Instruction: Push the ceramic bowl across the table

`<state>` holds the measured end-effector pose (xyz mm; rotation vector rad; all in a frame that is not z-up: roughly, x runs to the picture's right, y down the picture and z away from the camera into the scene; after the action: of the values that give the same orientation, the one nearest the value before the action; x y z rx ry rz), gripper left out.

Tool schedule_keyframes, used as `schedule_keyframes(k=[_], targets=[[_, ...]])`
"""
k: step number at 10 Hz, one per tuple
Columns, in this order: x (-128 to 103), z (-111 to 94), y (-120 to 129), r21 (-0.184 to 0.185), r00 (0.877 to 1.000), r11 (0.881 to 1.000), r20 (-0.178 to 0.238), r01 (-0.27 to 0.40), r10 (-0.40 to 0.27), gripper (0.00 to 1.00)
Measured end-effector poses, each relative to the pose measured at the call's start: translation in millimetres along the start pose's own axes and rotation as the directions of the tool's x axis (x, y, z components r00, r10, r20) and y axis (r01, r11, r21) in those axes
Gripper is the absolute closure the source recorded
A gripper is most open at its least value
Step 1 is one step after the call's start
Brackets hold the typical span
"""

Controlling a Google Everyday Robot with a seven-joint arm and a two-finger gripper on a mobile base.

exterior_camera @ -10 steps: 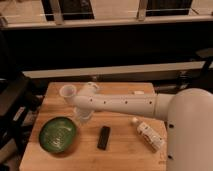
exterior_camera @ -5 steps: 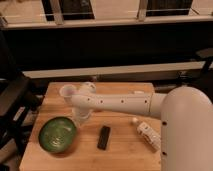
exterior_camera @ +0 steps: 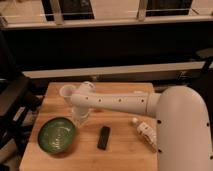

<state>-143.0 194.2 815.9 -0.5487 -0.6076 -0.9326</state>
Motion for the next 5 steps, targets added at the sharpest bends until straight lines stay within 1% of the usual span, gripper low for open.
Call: schedule_keyframes(k=[1, 3, 5], targets=[[-1.2, 0.3, -0.6, 0.002, 1.0, 1.0, 0.003, 0.006, -0.006, 1.0], [-3.1, 6.4, -0.3, 0.007, 0.999, 1.0, 0.032, 0.021, -0.021, 1.0], [-7.8, 9.9, -4.7, 0.011, 0.998, 0.999, 0.049, 0.037, -0.037, 1.0]])
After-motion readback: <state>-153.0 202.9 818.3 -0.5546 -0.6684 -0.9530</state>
